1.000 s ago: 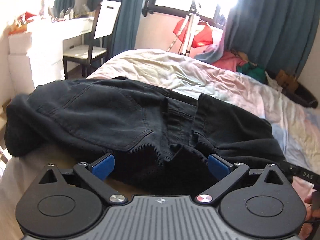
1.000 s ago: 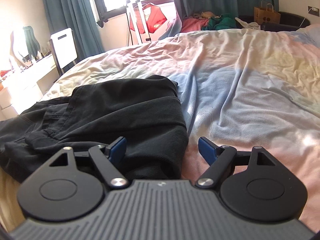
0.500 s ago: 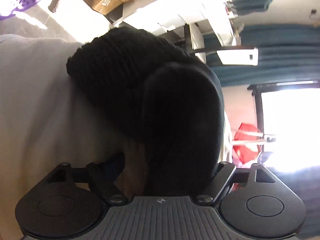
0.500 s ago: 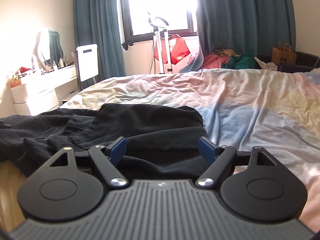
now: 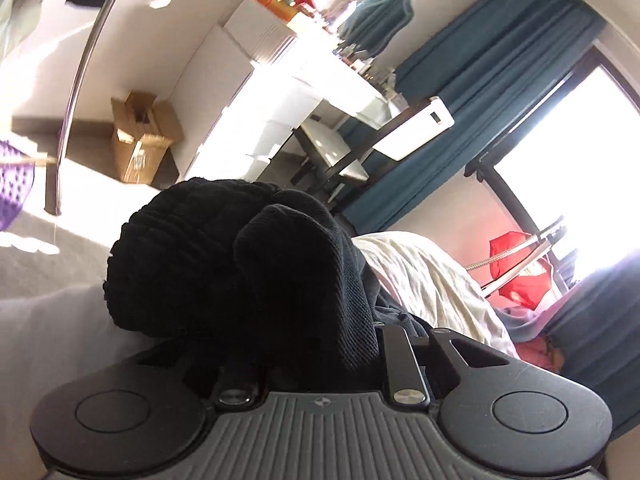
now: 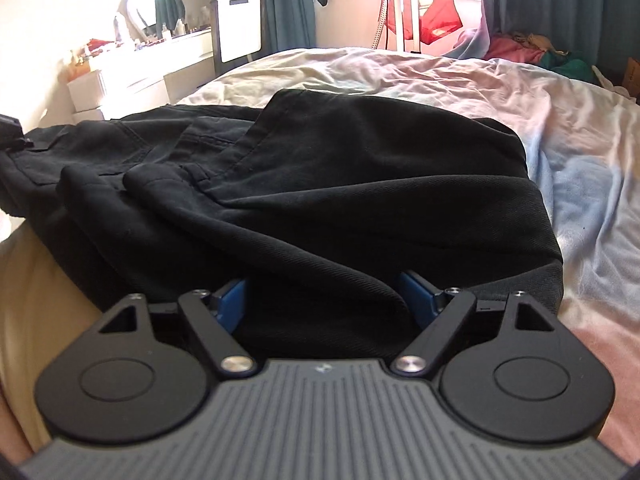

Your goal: Fold clothes

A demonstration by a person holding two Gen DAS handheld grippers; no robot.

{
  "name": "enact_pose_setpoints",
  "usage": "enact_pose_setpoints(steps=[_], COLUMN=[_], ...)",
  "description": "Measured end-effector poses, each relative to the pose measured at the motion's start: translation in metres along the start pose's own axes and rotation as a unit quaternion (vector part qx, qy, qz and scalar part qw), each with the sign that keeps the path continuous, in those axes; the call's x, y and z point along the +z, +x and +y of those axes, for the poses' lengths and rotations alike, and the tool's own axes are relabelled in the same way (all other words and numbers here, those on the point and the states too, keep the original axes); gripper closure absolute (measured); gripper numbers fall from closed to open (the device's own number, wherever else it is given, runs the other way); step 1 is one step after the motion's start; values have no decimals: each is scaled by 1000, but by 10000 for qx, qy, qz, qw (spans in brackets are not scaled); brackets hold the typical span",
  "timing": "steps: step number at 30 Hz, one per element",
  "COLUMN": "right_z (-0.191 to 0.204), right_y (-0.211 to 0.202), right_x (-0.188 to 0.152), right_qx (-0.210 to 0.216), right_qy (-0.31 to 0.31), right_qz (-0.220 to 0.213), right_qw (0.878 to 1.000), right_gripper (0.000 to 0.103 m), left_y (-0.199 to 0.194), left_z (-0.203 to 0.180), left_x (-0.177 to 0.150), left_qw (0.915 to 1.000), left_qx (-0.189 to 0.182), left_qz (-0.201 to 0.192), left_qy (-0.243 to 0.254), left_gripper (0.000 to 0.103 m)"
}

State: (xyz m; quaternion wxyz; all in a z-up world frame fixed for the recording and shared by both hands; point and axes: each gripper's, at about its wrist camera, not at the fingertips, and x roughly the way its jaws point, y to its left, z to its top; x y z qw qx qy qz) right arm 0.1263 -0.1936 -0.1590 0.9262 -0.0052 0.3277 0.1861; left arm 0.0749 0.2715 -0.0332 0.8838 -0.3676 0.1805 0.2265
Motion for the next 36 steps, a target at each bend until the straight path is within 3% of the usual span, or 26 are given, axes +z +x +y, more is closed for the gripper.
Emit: enact_pose_setpoints(steps=[2,4,9,12,16,20,23,28,30,31,32,34,35,36], right_z=[-2,-11,-45,-68,-111,-157,-183,-202,-202,-202,-203,-203,-203,-203], right_y=[-6,-16,-51,-71,-95,-115,-120,-115,-112,-109,-107,-102,-99,-95], right_x=[0,4,13,16,16,12,7,-3,-7,-8,-8,-9,-10,-11], right_qx=[36,111,-71,-262,-629,-853,-943,-929,-811,-732,-646,-301,-123,104], right_qy=[39,310,1242,1764,2517,3310,3764,4138,4214,4235,4260,4378,4438,4546], right_qz=[-69,-156,-429,-588,-879,-1193,-1332,-1303,-1260,-1235,-1212,-1242,-1255,-1256], right_qw=[10000,9993,9913,9822,9618,9322,9120,8962,8944,8944,8942,8900,8872,8817], right_gripper=[22,23,23,22,22,22,22,20,20,20,20,20,20,20], left_y=[-12,-32,-87,-105,-126,-123,-99,-51,-47,-47,-47,-48,-49,-49], left_z=[-39,-81,-194,-252,-328,-370,-378,-377,-376,-377,-378,-381,-380,-375], left_x=[-3,-13,-56,-105,-175,-266,-337,-425,-439,-440,-436,-427,-419,-410], left_qw=[9976,9885,9600,9360,8935,8326,7788,7008,6825,6791,6792,6816,6779,6701], left_qx=[44,31,-257,-481,-762,-1028,-1135,-1044,-1009,-980,-987,-1057,-1116,-1195], left_qz=[-332,-716,-1433,-1714,-2066,-2089,-1806,-809,-960,-1020,-949,-659,-569,-526], left_qy=[611,1330,2394,3036,3913,5026,5899,7010,7175,7203,7210,7210,7244,7307], left_gripper=[83,83,84,84,84,83,82,72,68,65,56,28,11,7])
